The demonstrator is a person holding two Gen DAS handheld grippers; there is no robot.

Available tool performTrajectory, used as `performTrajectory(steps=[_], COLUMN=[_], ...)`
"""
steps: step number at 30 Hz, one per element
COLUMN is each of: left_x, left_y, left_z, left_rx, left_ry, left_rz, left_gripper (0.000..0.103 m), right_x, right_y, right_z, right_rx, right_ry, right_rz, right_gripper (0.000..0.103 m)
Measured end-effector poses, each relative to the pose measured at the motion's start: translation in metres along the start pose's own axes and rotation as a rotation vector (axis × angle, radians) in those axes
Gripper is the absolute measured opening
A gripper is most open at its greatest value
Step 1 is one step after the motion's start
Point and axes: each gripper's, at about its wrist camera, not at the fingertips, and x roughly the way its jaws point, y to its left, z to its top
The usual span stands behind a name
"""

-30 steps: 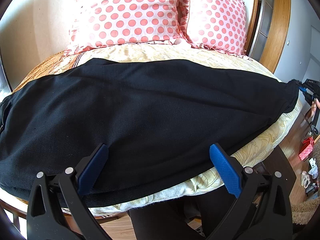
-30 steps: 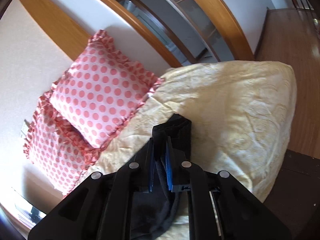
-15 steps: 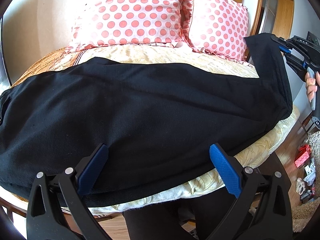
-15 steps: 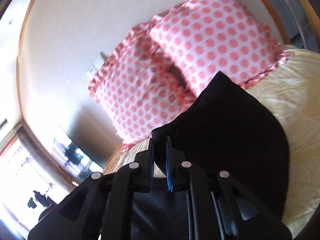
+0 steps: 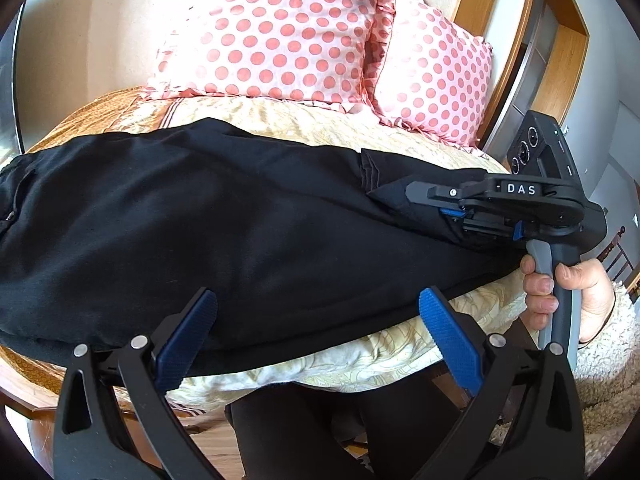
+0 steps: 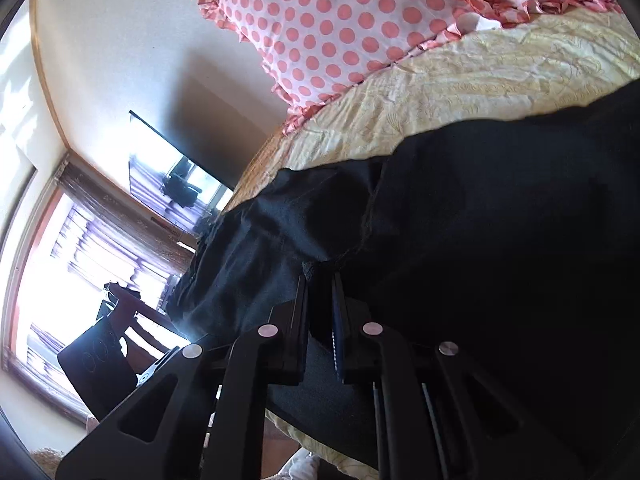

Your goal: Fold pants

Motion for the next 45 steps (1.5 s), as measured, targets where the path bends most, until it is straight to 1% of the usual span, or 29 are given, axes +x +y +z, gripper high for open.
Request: performTrajectory(steps=[2,5,6,8,9,10,12,14,15,17,18,20,21,24,26,29,30,31,32,33,34,36,38,39,40,41,43,44,45], left_x=[-0.008,-0.019,-0.022,-0.028,-0.03,-0.032,-0.039,-0.046,-0.05,-0.055,-0.056,-0.059,-0.06,-0.062,-0.063,-0.065,-0.066,-0.066,-0.067,-0.068,-0.069,-0.072,-0.073,-0.074,-0.074,-0.074,-0.077,-0.079,-0.082], left_y=[0.005,0.015,0.02,0.03,0.035,0.04,0.048,0.054,0.058,0.065,0.069,0.074,0.076,0.081,0.082,0.08,0.079,0.077,0.076,0.074,0.074,0.073,0.074,0.075,0.077,0.079,0.083,0.087,0.09], left_z=[0.003,0.007,0.008,0.008,0.007,0.007,0.005,0.003,0.001,0.0,-0.001,-0.004,-0.006,-0.009,-0.009,-0.009,-0.009,-0.009,-0.009,-0.009,-0.009,-0.009,-0.009,-0.009,-0.009,-0.009,-0.01,-0.01,-0.011], left_rx=[-0.019,-0.057,-0.072,-0.105,-0.119,-0.134,-0.159,-0.179,-0.186,-0.2,-0.207,-0.223,-0.229,-0.236,-0.233,-0.225,-0.218,-0.209,-0.199,-0.19,-0.183,-0.176,-0.182,-0.189,-0.199,-0.209,-0.23,-0.243,-0.255], left_ry=[-0.029,-0.07,-0.08,-0.093,-0.095,-0.097,-0.103,-0.115,-0.12,-0.125,-0.125,-0.124,-0.124,-0.118,-0.119,-0.127,-0.128,-0.13,-0.132,-0.134,-0.138,-0.148,-0.156,-0.157,-0.157,-0.157,-0.161,-0.163,-0.166], left_rz=[0.014,0.039,0.047,0.064,0.071,0.082,0.109,0.127,0.135,0.15,0.158,0.171,0.175,0.186,0.194,0.202,0.204,0.206,0.209,0.215,0.222,0.226,0.222,0.219,0.216,0.214,0.21,0.215,0.223], left_gripper=[0.101,0.101,0.101,0.101,0.101,0.101,0.101,0.101,0.101,0.101,0.101,0.101,0.101,0.101,0.101,0.101,0.101,0.101,0.101,0.101,0.101,0.101,0.101,0.101,0.101,0.101,0.101,0.101,0.101], right_x=[-0.005,-0.002,0.005,0.031,0.043,0.051,0.051,0.046,0.048,0.064,0.068,0.068,0.067,0.073,0.078,0.077,0.076,0.074,0.071,0.067,0.062,0.047,0.036,0.036,0.04,0.048,0.071,0.081,0.078], right_y=[0.013,0.032,0.039,0.048,0.045,0.04,0.039,0.054,0.063,0.073,0.068,0.06,0.065,0.082,0.082,0.08,0.082,0.085,0.088,0.092,0.096,0.103,0.106,0.105,0.103,0.1,0.096,0.097,0.102], right_z=[0.01,0.019,0.016,0.005,-0.002,-0.005,-0.003,-0.001,-0.005,-0.017,-0.019,-0.018,-0.019,-0.035,-0.045,-0.056,-0.059,-0.063,-0.065,-0.067,-0.069,-0.069,-0.065,-0.061,-0.058,-0.057,-0.065,-0.073,-0.077], right_rx=[-0.021,-0.032,-0.057,-0.116,-0.108,-0.07,-0.02,-0.069,-0.117,-0.181,-0.152,-0.099,-0.13,-0.283,-0.308,-0.357,-0.382,-0.409,-0.431,-0.453,-0.469,-0.501,-0.518,-0.515,-0.509,-0.497,-0.495,-0.514,-0.559], right_ry=[-0.06,-0.12,-0.102,0.007,0.054,0.074,0.041,-0.011,-0.004,0.083,0.094,0.067,0.063,0.116,0.148,0.156,0.162,0.17,0.175,0.182,0.174,0.12,0.037,0.014,0.02,0.051,0.17,0.203,0.161], right_rz=[0.049,0.181,0.197,0.123,0.103,0.112,0.171,0.215,0.217,0.167,0.163,0.202,0.196,0.105,0.083,0.048,0.043,0.048,0.061,0.082,0.106,0.142,0.125,0.103,0.083,0.07,0.064,0.044,0.042], right_gripper=[0.01,0.01,0.01,0.01,0.011,0.011,0.011,0.011,0.011,0.011,0.011,0.011,0.011,0.011,0.012,0.013,0.019,0.032,0.04,0.055,0.06,0.06,0.06,0.06,0.06,0.06,0.06,0.061,0.061])
